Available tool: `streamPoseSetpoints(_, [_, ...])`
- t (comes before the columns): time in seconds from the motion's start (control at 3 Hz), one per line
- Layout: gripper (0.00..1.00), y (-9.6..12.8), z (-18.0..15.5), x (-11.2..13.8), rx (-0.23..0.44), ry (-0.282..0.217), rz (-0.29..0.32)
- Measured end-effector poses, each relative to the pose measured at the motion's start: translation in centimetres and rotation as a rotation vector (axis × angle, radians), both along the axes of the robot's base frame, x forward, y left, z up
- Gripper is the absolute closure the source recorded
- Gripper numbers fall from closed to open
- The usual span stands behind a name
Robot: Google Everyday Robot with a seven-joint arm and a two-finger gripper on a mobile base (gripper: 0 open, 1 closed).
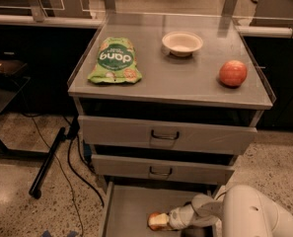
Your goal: Place orange into bottom drawer
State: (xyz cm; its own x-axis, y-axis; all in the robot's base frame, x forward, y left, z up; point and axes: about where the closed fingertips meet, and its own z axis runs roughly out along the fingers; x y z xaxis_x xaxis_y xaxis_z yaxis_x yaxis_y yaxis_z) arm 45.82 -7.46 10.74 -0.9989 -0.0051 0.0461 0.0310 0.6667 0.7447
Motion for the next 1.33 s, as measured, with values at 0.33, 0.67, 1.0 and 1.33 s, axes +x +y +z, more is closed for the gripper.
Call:
streamPoseSetpoints(0.33, [0.81,0.01,0.00,0.00,0.000,0.000,0.000])
streamPoseSetpoints(0.67, [0.58,0.01,0.00,0.00,0.000,0.000,0.000])
streamPoseSetpoints(1.0, [0.34,0.01,0.00,-0.01,0.000,0.000,0.000])
streamPoseSetpoints(1.33, [0.11,0.02,-0.01,-0.01,0.000,0.000,0.000])
